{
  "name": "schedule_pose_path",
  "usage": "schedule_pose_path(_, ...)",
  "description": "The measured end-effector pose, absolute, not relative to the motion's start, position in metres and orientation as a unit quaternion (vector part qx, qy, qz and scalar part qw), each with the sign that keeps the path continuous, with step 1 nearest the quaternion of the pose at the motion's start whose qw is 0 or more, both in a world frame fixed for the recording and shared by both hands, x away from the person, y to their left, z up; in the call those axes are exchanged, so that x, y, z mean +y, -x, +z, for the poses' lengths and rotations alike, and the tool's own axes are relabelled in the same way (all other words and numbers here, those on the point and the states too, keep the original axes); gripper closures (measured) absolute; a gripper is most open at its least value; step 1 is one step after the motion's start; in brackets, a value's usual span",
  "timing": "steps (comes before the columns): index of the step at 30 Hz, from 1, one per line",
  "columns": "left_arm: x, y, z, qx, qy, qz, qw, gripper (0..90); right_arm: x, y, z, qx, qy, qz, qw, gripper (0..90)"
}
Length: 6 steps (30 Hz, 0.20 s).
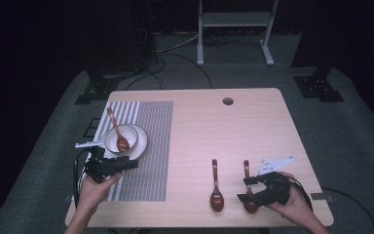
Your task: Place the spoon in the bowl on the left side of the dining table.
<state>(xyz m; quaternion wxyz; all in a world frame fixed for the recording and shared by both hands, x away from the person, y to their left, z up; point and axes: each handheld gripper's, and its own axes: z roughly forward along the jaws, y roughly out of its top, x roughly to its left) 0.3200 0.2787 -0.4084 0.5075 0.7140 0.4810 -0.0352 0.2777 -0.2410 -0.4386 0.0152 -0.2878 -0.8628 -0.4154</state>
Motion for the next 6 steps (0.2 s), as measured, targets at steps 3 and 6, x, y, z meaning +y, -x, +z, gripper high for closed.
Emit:
schedule_pose_path(3,0.2750,-0.3191,-0.4101,0.479,-0.715,-0.039,0.507,27.4,-0.2417,-0.2779,-0.4387,-0.863,0.289,-0.415,0.015,28.8)
schedule_pose_path(6,0.2721,-0.3180,-0.4108,0.474,-0.719,-0.041,0.506,27.1,-0.2425,-0.2784,-0.4378,-0.862,0.288,-0.416,0.013,28.7)
